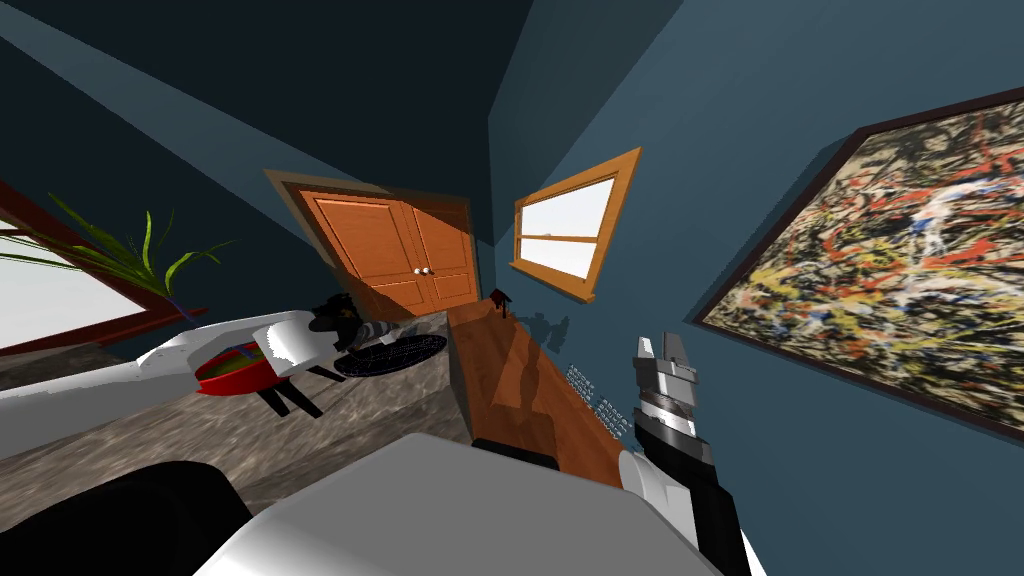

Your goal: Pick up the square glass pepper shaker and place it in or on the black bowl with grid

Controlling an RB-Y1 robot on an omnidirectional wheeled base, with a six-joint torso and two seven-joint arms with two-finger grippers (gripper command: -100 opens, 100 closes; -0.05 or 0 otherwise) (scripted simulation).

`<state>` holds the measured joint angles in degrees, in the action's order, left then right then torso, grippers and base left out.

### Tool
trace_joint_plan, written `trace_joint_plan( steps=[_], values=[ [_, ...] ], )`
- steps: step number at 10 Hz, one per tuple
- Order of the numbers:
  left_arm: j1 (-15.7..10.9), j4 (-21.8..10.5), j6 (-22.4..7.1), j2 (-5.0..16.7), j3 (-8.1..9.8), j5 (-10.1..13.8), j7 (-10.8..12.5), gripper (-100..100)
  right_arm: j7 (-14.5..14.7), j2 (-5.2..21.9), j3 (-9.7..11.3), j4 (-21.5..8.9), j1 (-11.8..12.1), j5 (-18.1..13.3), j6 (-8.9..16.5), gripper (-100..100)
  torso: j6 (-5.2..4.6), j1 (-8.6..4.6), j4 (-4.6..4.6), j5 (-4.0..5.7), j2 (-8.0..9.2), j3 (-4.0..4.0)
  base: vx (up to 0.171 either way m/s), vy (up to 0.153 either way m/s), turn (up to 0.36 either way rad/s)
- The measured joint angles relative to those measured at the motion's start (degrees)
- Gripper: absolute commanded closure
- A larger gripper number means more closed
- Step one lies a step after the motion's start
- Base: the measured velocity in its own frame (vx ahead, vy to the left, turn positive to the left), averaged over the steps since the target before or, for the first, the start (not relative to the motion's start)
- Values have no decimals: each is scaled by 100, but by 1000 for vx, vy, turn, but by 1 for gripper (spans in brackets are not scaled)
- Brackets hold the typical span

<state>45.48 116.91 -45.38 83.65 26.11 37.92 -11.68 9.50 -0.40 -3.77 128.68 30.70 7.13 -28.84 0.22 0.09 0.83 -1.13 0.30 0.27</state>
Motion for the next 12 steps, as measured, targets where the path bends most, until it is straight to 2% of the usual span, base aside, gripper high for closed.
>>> trace_joint_plan(
  steps=[1,4,5,8,10,11,12],
  values=[
    [0,0,0,0,0,0,0,-100,0,0,0,0,0,0,0,0,0,0,0,0,0,0,-55,13,-102],
    [-50,-137,-239,353,274,358,45,-100,0,0,0,0,-1,0,0,0,0,9,-7,-1,32,-18,-93,27,-91],
    [-18,-137,-336,425,430,482,33,-100,0,0,0,0,-1,0,0,0,0,12,-9,-2,35,-21,-85,28,-65],
    [-93,-212,-580,731,600,713,150,-100,0,0,0,0,-1,0,0,0,-1,1,-7,0,29,-17,-77,5,-85],
    [-102,-231,-780,908,825,929,174,-100,0,0,0,0,-1,0,0,0,0,4,-7,0,27,-16,-53,13,-43],
    [-105,-234,-804,919,840,944,174,0,0,0,0,0,0,0,0,0,3,5,-5,-2,17,-11,-6,1,3],
    [-104,-234,-802,918,838,942,174,0,0,0,0,0,0,0,0,0,2,3,-2,-2,7,-5,0,0,0]
  ],
)
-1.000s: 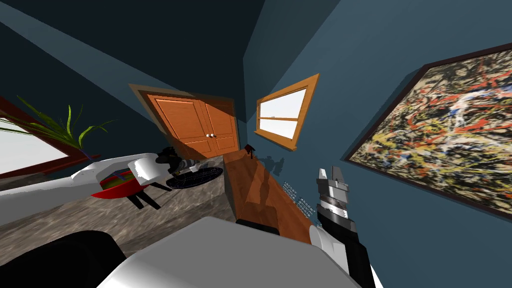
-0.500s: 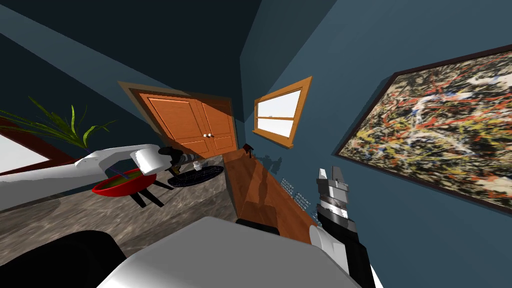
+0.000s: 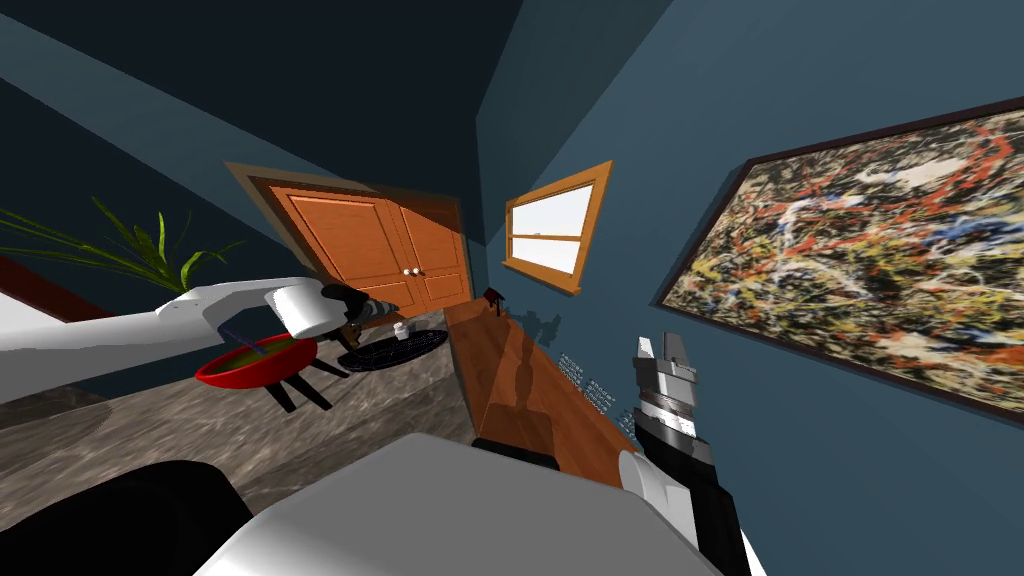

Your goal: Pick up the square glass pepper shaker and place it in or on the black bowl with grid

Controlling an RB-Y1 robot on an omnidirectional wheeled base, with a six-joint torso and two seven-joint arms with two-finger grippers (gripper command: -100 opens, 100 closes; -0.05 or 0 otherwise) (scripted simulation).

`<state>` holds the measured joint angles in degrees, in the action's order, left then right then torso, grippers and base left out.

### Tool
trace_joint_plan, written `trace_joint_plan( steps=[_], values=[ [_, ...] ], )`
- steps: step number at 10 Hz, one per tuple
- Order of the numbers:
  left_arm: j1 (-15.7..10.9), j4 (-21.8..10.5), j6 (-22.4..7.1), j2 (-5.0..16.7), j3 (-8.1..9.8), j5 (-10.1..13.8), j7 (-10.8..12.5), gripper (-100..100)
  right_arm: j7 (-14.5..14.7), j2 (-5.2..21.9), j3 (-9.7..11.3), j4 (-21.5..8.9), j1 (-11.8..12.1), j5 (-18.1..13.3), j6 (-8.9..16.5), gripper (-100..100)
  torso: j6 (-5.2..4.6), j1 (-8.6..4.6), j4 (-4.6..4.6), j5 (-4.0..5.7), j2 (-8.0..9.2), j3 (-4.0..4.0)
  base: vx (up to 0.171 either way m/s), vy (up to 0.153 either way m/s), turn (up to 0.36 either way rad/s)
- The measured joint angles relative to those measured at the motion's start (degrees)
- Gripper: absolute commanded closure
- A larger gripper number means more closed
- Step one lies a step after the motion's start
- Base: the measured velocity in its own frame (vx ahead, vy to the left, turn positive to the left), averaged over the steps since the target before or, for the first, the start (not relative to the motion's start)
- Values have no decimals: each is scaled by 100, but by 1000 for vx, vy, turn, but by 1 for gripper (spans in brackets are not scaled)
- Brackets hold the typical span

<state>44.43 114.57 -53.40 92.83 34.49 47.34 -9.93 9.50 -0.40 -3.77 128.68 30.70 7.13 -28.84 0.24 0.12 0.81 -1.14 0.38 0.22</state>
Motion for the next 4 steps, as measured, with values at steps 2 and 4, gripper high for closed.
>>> trace_joint_plan(
  steps=[2,4],
  values=[
    [0,0,0,0,0,0,0,0,0,0,0,0,0,0,0,0,0,-1,2,0,-6,4,0,0,0],
    [0,0,0,0,0,0,0,0,0,0,0,0,0,0,0,0,0,-1,2,0,-8,5,0,0,0]
  ],
)
